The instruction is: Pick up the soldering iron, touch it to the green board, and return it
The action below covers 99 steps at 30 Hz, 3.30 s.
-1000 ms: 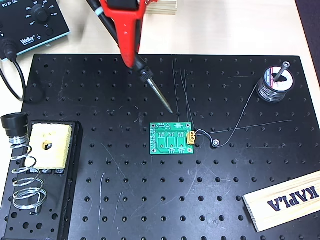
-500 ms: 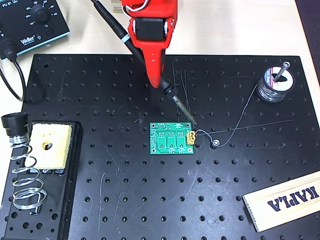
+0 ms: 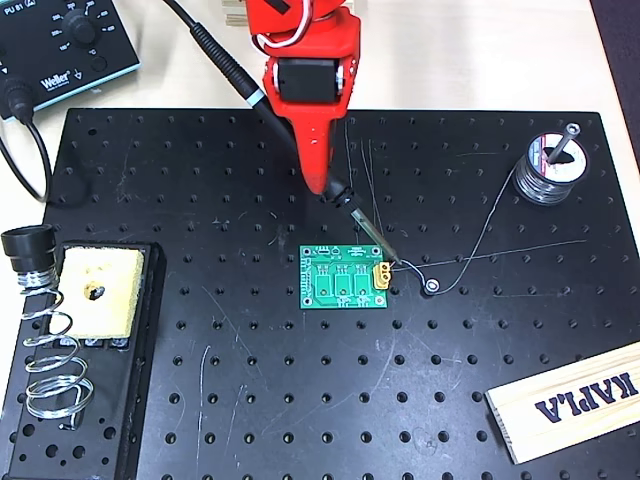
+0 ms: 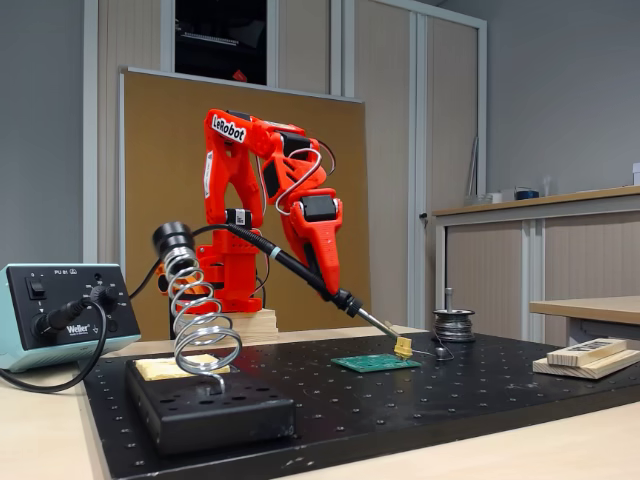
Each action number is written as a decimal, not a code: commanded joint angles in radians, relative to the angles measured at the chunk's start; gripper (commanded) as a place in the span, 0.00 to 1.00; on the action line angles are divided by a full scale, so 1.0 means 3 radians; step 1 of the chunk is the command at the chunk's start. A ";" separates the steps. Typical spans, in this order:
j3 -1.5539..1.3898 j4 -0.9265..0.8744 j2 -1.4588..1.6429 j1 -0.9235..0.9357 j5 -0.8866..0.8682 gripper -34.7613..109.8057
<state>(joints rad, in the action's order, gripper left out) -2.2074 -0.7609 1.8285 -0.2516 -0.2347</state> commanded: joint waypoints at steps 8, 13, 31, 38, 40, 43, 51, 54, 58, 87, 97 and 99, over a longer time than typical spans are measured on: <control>0.0143 0.0000 0.0005 0.0077 0.0097 0.24; 0.0148 -0.0010 -0.0031 0.0128 0.0128 0.24; 0.0327 -0.0051 -0.0235 0.0179 0.0215 0.24; 0.0332 -0.0051 -0.0251 0.0179 0.0225 0.24; 0.0332 -0.0051 -0.0251 0.0179 0.0225 0.24; 0.0332 -0.0051 -0.0251 0.0179 0.0235 0.24; 0.0332 -0.0046 -0.0256 0.0179 0.0235 0.24; 0.0332 -0.0046 -0.0256 0.0179 0.0235 0.24; 0.0332 -0.0046 -0.0261 0.0179 0.0235 0.24; 0.0240 0.0026 -0.0256 0.0189 0.0261 0.24; 0.0251 0.0036 -0.0281 0.0194 0.0271 0.24; 0.0251 0.0041 -0.0281 0.0194 0.0271 0.24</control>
<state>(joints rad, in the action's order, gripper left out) -2.1476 -0.7501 1.7181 -0.1933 -0.1503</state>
